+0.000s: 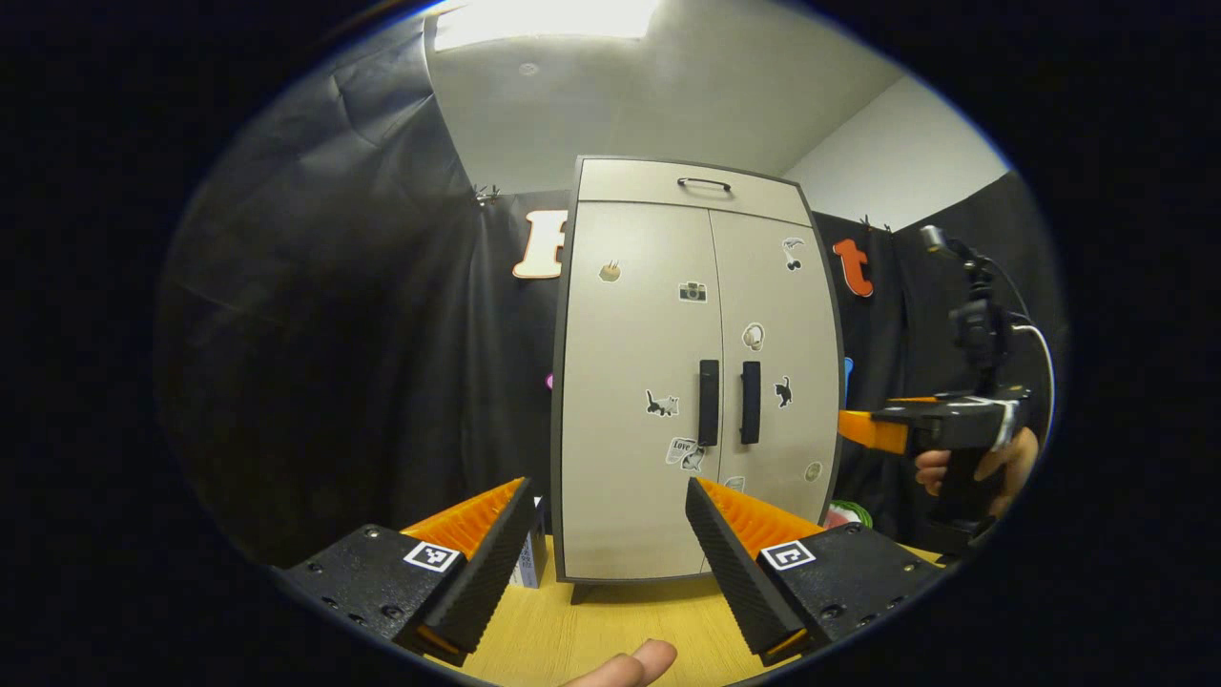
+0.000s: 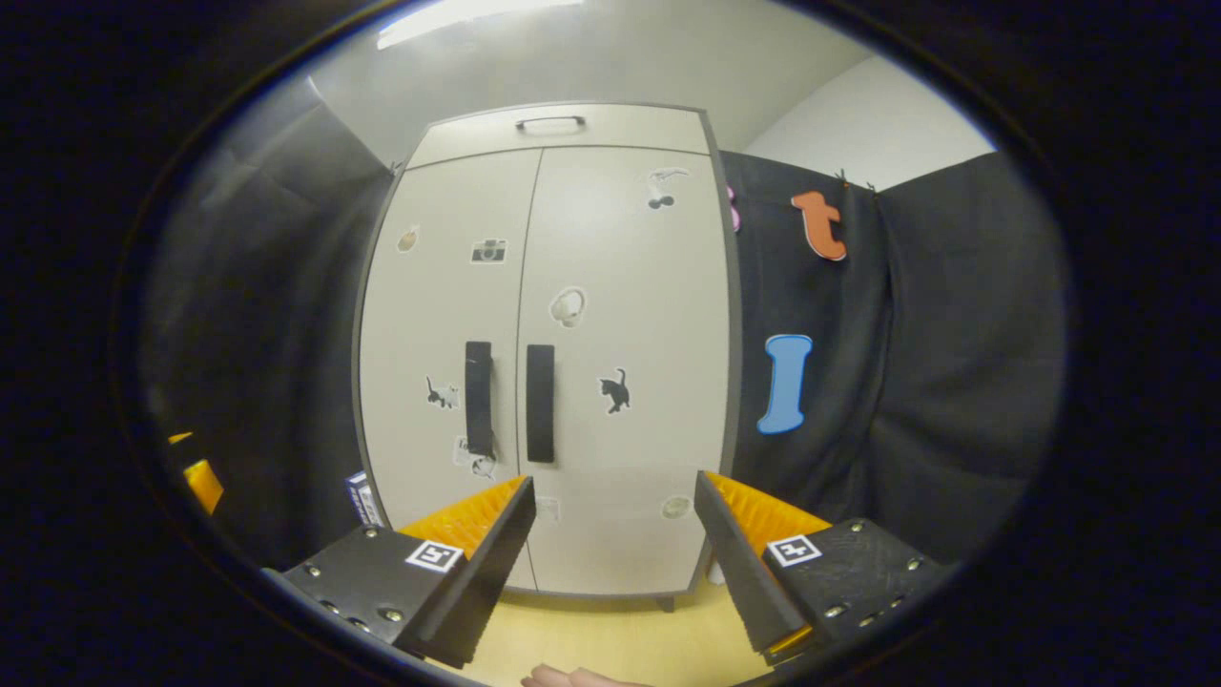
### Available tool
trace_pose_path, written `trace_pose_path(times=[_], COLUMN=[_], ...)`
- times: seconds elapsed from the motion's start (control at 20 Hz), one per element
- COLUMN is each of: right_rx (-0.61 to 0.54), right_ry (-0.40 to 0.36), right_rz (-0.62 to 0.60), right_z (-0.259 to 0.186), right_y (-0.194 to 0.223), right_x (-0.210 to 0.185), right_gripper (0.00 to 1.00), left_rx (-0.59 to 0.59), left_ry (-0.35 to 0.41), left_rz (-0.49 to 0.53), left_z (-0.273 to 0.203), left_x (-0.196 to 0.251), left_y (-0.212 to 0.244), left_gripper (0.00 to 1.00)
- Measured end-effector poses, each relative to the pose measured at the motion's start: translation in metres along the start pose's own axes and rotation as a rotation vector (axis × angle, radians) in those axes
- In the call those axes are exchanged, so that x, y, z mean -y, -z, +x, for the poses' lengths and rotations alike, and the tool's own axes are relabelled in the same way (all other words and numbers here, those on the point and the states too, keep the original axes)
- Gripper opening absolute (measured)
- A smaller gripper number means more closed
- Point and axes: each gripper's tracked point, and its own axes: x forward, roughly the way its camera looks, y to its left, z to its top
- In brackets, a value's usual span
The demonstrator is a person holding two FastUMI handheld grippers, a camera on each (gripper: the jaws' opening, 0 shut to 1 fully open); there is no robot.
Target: Open the right door of the double-door shoe cabinet with the right hand, and open the left door with the left hand.
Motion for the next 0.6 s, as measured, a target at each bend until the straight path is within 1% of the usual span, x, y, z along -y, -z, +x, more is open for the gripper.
trace_pose_path(times=[0.05, 0.15, 0.2, 0.25, 0.3, 0.4, 0.55, 0.6], right_rx=[0.002, 0.002, 0.004, 0.007, 0.004, 0.002, 0.006, 0.006], right_ry=[-0.009, -0.03, -0.036, -0.04, -0.044, -0.079, -0.093, -0.09], right_rz=[-0.017, -0.029, -0.025, -0.02, -0.012, 0.008, 0.018, 0.028], right_z=[0.012, 0.037, 0.049, 0.06, 0.072, 0.09, 0.112, 0.119], right_y=[-0.002, -0.001, 0.0, -0.001, 0.002, 0.007, 0.01, 0.009], right_x=[-0.009, -0.028, -0.034, -0.04, -0.046, -0.059, -0.066, -0.066], right_gripper=[1.0, 1.0, 1.0, 0.98, 1.0, 1.0, 0.97, 1.0], left_rx=[0.001, -0.009, -0.011, -0.015, -0.015, -0.022, -0.053, -0.06], left_ry=[0.002, -0.004, -0.004, -0.003, -0.002, -0.005, -0.009, -0.013], left_rz=[-0.007, -0.021, -0.022, -0.02, -0.017, -0.002, 0.013, 0.013], left_z=[-0.002, -0.005, -0.006, -0.007, -0.007, -0.006, -0.002, 0.001], left_x=[-0.001, -0.003, -0.005, -0.006, -0.008, -0.012, -0.021, -0.024], left_y=[0.001, 0.003, 0.003, 0.005, 0.005, 0.011, 0.026, 0.03], left_gripper=[0.99, 0.99, 0.99, 0.99, 0.99, 0.99, 0.99, 0.99])
